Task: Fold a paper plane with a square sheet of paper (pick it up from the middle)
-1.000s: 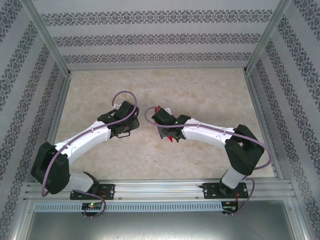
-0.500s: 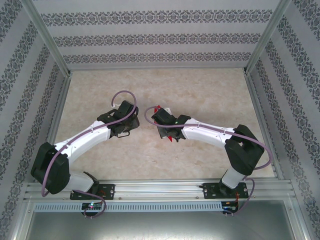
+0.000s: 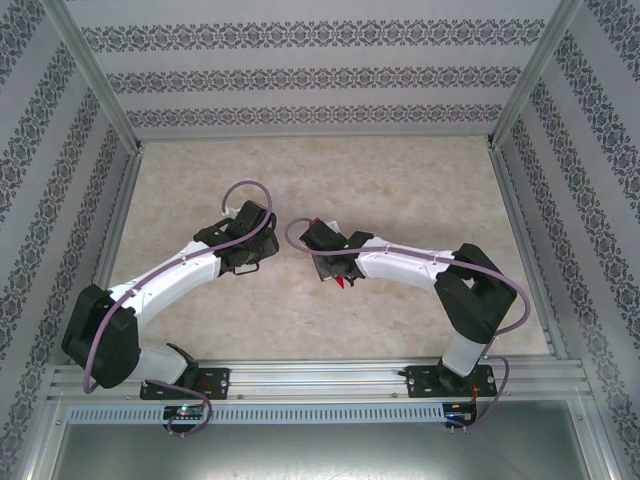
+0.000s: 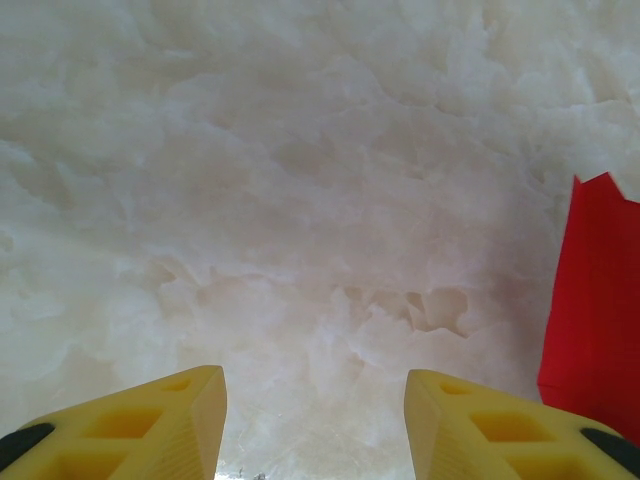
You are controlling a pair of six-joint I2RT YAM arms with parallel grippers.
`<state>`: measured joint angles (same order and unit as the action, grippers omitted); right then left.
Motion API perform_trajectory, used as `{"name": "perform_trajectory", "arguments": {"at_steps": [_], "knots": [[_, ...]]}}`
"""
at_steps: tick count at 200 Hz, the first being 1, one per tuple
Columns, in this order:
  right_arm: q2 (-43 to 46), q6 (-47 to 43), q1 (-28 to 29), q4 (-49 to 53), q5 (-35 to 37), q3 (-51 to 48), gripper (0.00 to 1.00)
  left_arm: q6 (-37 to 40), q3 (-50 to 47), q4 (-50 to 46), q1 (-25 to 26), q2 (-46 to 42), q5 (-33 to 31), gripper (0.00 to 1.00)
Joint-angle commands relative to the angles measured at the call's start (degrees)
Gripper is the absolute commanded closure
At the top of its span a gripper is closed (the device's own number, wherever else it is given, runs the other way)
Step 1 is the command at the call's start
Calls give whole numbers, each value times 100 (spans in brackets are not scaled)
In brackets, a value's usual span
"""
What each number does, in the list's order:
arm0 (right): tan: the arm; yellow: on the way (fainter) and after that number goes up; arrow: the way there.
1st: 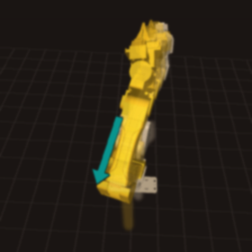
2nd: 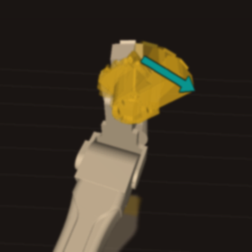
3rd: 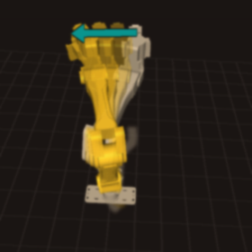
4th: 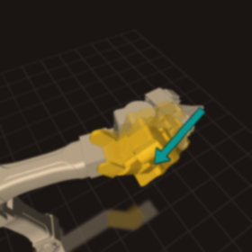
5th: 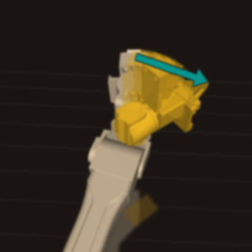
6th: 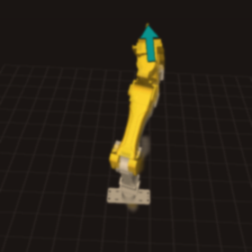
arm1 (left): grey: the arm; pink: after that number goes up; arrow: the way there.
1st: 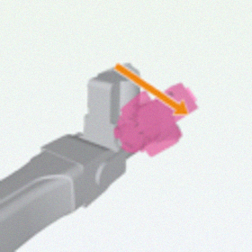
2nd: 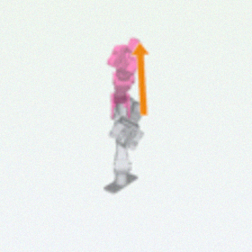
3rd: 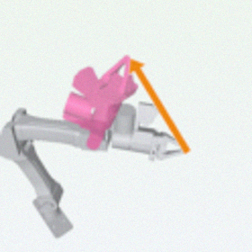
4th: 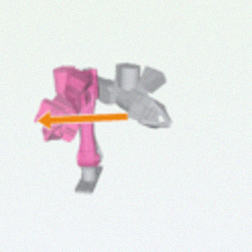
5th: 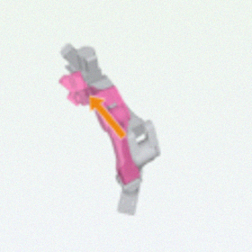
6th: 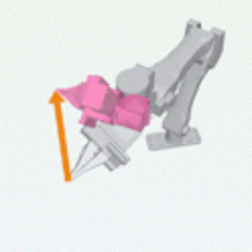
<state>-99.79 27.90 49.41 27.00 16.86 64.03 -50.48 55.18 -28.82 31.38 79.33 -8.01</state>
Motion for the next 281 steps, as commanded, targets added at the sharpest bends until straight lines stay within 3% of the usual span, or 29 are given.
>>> {"name": "perform_trajectory", "arguments": {"at_steps": [1, 137, 202, 248, 281], "knots": [[-186, 126, 92, 4, -107, 174, 94, -80, -39, 60, -86, -162, -109, 48], [-480, 280, 122, -10, -306, 268, 88, -67, -159, 115, -189, -220, -4, 48], [-512, 376, 100, -55, -511, 226, 72, -102, -285, 62, -217, -405, -75, 48], [-638, 392, 78, -3, -622, 277, 72, -103, -321, 96, -237, -403, -30, 47], [-543, 294, 73, 13, -728, 309, 67, -81, -300, 96, -237, -386, 13, 47]]}}
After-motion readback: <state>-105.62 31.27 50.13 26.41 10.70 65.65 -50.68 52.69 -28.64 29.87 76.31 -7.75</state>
